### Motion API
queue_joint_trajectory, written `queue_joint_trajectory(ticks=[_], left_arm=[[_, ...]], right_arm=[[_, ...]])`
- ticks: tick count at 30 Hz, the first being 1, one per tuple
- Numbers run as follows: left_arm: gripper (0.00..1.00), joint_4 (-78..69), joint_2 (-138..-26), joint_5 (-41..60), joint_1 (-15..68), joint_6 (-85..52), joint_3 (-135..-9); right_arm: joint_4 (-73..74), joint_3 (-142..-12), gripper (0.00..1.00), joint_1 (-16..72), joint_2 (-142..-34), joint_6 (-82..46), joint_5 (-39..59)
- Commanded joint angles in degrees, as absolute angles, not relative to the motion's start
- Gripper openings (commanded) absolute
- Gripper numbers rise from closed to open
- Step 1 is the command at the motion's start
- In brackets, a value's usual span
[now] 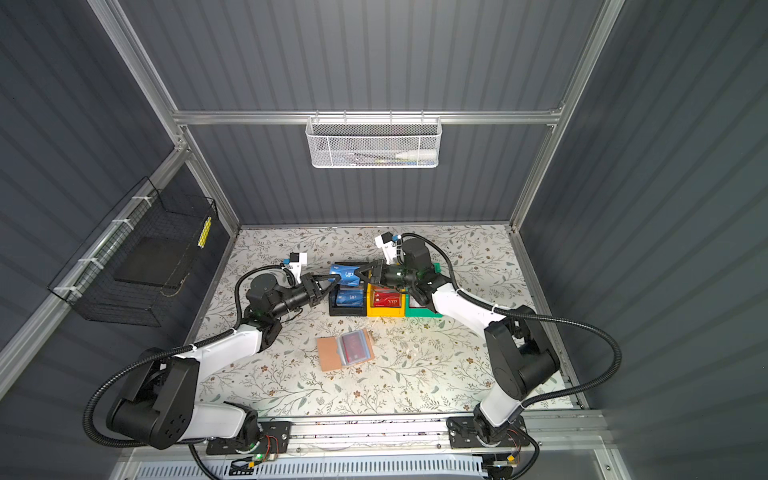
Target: Take the credit cards out of the card holder
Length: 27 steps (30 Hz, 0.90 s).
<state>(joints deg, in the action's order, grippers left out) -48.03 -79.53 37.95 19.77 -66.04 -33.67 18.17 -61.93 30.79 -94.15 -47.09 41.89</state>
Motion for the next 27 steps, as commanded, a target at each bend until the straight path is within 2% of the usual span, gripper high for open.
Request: queue_joint_trajectory(ticks=[1,4,8,11,14,16,22,27], left_arm=[[0.00,-46.69,-79.56,38.67,19.65,-64.81,-33.17],[0.00,-46.58,-79.45,39.37,19.60,-64.64,-33.07],[0.00,-47.76,-79.88,41.98,19.60,-64.78,-33.57],[0.00,-49.17,-80.66,44.91,19.60,-65.07,-34.18],[0.00,-50.16,-81.63,47.48,19.60,-65.15,-34.96],[0.00,-50.35,-82.40,48.88,19.62,-65.12,-35.55],[0.00,-50.63,-83.45,51.26,19.69,-64.74,-37.03],[0.00,-50.69,-84.26,52.26,19.69,-64.38,-37.87]], right_arm=[[15.25,-64.51,0.26,30.72,-93.75,-44.94,44.72],[8.37,-67.23,0.41,29.15,-93.34,-41.59,45.87],[-10.48,-76.87,0.47,25.61,-94.70,-30.13,49.75],[-35.63,-91.86,0.48,23.07,-100.53,-15.70,53.67],[-64.08,-112.91,0.49,21.97,-111.27,0.42,56.08],[-76.39,-124.34,0.49,21.97,-118.03,7.08,56.86],[-83.25,-133.58,0.48,22.71,-124.26,12.31,57.57],[-84.44,-130.68,0.47,23.97,-123.99,15.33,57.71]])
